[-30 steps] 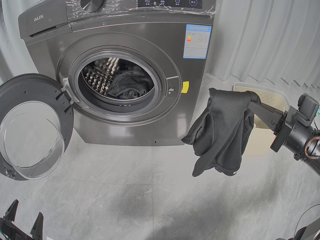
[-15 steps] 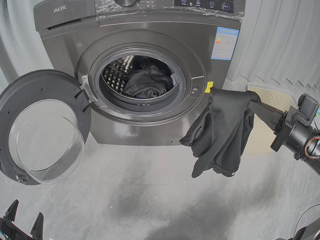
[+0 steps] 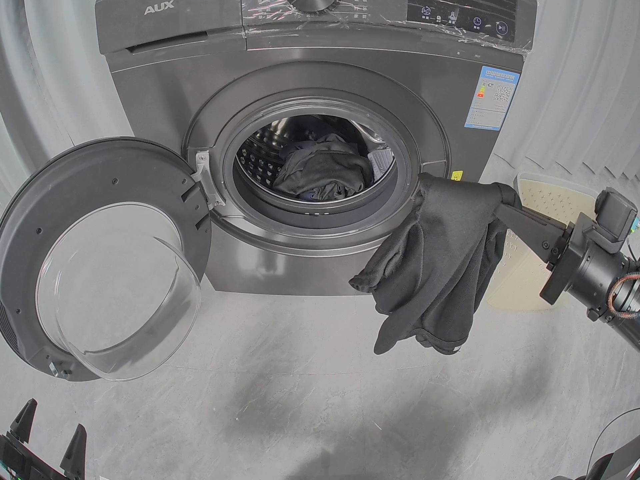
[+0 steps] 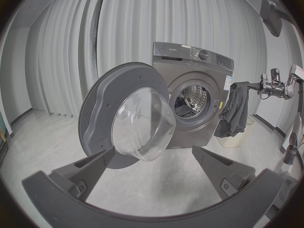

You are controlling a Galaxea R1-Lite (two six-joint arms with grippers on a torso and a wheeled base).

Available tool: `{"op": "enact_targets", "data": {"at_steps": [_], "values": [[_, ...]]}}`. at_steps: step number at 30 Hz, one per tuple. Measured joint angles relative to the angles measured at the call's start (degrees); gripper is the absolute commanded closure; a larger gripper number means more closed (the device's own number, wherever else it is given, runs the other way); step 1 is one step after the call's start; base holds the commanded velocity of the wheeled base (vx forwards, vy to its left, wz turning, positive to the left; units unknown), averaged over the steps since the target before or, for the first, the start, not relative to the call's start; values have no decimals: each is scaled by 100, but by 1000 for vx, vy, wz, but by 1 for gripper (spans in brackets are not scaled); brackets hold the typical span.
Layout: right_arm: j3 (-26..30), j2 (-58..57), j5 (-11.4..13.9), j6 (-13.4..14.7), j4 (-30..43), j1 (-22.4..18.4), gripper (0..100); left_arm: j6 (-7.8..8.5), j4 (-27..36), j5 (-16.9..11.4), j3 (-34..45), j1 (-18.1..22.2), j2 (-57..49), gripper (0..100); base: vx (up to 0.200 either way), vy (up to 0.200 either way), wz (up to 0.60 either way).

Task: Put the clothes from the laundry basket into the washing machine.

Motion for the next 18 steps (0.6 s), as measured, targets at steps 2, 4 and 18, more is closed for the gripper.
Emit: {"op": "enact_targets", "data": {"at_steps": [2,4,18], "values": [[5,5,0,6,0,0,100,2,-2,2,0,0,0,0,0,0,0],[13,13,2,11,-2,0,100,2,0,5,0,0,0,0,0,0,0],[30,93,-5,20,-6,35,100,22,-2,5,0,0,0,0,0,0,0]]}}
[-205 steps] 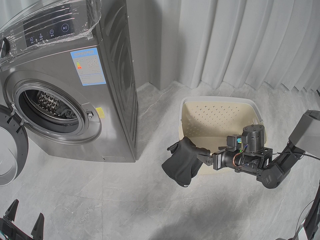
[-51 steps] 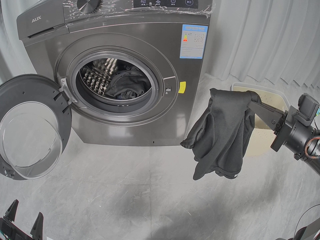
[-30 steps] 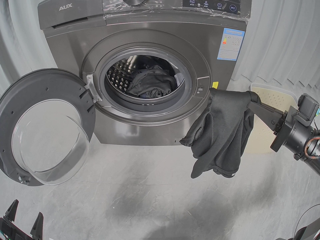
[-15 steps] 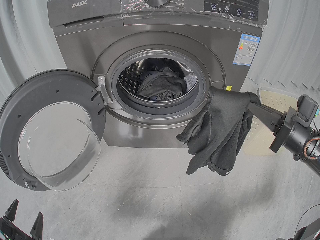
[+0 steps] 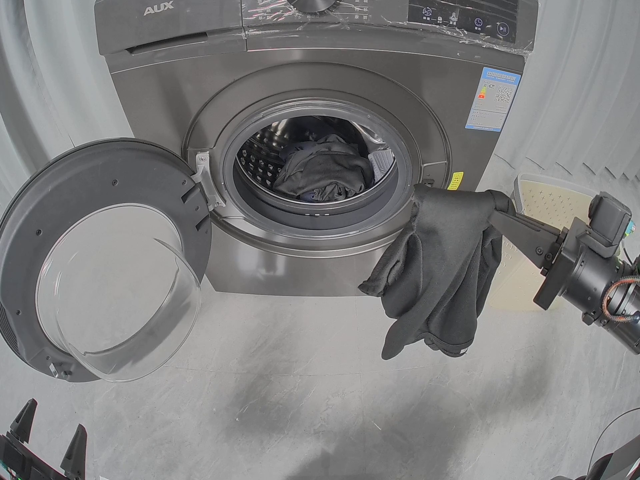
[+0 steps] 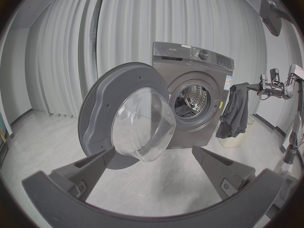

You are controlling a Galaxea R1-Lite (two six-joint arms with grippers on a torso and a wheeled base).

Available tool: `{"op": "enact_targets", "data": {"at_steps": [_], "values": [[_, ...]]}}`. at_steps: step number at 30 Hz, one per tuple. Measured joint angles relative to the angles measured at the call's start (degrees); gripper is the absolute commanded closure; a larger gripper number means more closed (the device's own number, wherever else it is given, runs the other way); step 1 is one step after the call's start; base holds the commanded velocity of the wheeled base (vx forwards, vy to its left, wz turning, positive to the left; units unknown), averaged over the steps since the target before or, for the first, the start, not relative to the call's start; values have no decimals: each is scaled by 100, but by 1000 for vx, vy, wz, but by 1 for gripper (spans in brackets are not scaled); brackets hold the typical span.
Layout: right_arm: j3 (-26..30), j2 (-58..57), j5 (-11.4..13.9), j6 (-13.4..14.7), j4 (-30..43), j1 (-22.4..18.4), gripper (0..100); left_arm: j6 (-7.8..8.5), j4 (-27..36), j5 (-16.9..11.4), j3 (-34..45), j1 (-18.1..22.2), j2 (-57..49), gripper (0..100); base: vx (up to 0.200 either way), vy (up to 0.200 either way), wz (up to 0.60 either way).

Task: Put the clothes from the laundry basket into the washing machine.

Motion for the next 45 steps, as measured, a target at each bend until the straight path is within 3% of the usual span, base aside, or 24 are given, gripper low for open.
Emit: {"op": "enact_targets", "data": {"at_steps": [8,14,17,19,23,31,37,45], "values": [[-133,293,-116,105,-128,210,100,155,-7,-22,0,7,0,0,0,0,0],[-436,833,-614,299,-627,400,100,234,-43,-60,0,0,0,0,0,0,0],[-533,1086,-691,336,-779,485,100,183,-174,-213,-72,7,0,0,0,0,0],[-618,1217,-714,354,-812,523,100,148,-252,-466,-312,21,4,0,0,0,0],[-861,1423,-736,405,-853,575,100,148,-280,-1240,-806,49,212,0,0,0,0],[-1335,1740,-747,463,-947,667,100,219,-1000,-2211,-1031,0,1715,0,0,0,0],[-1647,2004,-725,477,-987,695,100,274,-1944,-2556,-1048,-306,3239,0,0,0,0],[-2074,2366,-697,482,-1007,714,100,277,-3360,-2715,-1078,-1069,5224,0,0,0,0]]}}
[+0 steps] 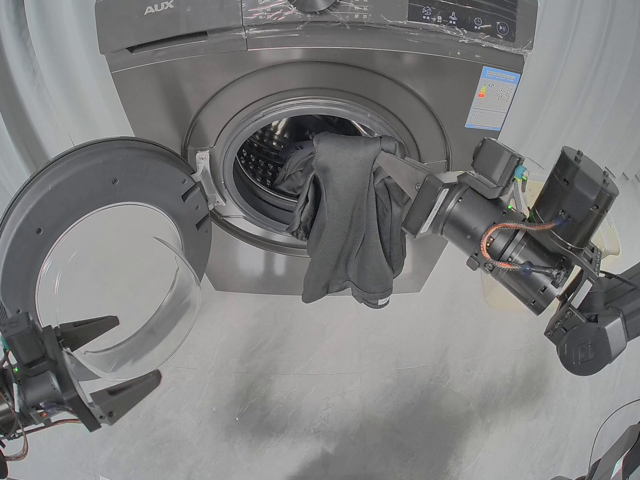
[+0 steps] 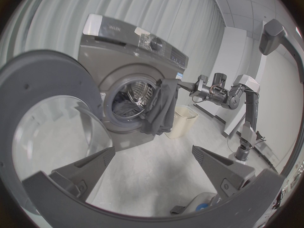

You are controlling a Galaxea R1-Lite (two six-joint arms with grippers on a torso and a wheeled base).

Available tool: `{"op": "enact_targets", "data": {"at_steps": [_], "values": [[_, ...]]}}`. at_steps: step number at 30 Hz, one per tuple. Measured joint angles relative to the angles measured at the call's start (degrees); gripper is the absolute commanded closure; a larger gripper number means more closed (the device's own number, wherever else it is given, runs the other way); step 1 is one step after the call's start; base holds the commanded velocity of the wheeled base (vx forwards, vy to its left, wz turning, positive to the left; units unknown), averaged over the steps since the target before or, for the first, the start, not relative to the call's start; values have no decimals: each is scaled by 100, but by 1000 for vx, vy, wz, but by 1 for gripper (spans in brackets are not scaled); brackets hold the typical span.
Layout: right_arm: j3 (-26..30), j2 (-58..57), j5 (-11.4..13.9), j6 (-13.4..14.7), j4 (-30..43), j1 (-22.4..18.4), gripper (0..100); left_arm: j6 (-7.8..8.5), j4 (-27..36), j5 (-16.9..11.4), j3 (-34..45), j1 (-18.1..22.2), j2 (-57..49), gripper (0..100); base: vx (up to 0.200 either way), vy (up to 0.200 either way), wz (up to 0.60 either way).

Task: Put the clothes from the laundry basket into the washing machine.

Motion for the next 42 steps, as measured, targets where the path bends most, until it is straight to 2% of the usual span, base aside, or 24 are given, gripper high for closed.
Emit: {"op": "enact_targets", "data": {"at_steps": [8,15,17,27,39,42], "values": [[-215,169,6,2,-5,82,100,-151,-752,-204,-204,-571,1586,0,0,0,0],[-234,208,-2,2,-5,115,100,-296,-1916,-336,-496,-940,2946,0,0,0,0],[-234,211,-5,-5,-2,118,100,-334,-2075,-340,-596,-1030,3204,0,0,0,0],[-234,215,-46,-38,2,179,100,-406,-2200,-351,-1312,-1290,4362,0,0,0,0],[-228,215,-49,-33,-9,294,100,-412,-2237,-261,-2021,-1296,5268,0,0,0,0],[-217,215,-50,-33,-9,311,100,-463,-2286,-261,-2219,-1281,5483,0,0,0,0]]}}
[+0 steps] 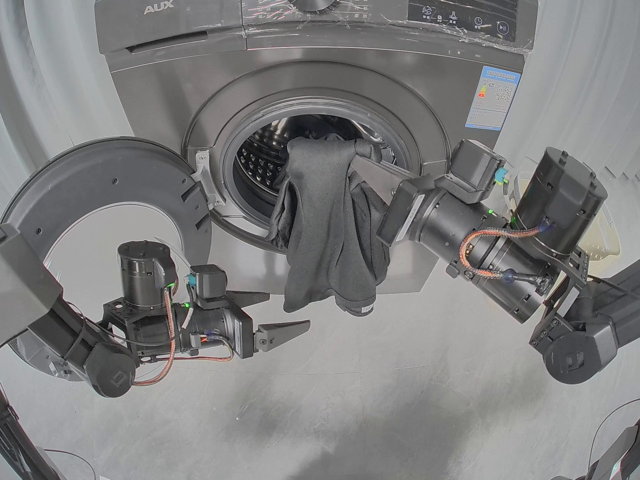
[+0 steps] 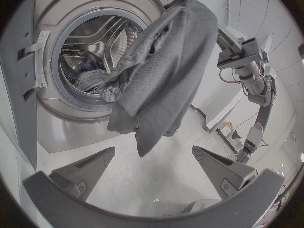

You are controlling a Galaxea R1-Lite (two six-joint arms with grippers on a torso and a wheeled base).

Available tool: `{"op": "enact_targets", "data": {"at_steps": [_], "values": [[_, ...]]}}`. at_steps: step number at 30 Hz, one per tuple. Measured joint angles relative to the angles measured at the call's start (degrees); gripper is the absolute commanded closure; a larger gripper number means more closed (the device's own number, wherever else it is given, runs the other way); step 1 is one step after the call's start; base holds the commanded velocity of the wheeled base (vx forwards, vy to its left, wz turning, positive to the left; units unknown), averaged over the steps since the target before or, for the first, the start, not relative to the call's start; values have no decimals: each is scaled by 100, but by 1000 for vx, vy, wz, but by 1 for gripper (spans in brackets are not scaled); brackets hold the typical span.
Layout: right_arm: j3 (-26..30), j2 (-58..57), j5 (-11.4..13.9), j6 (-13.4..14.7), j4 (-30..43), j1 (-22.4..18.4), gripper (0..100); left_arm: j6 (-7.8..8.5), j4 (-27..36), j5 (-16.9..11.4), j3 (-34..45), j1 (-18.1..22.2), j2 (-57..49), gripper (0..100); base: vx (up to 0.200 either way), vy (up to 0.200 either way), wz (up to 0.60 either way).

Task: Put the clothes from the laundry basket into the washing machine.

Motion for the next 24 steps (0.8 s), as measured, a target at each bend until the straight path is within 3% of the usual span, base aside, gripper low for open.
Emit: {"op": "enact_targets", "data": {"at_steps": [6,24], "values": [[35,0,-2,6,-5,20,100,-94,-150,77,-169,9,232,0,0,0,0],[90,27,-10,0,-150,52,100,-140,-158,88,-602,16,562,0,0,0,0]]}}
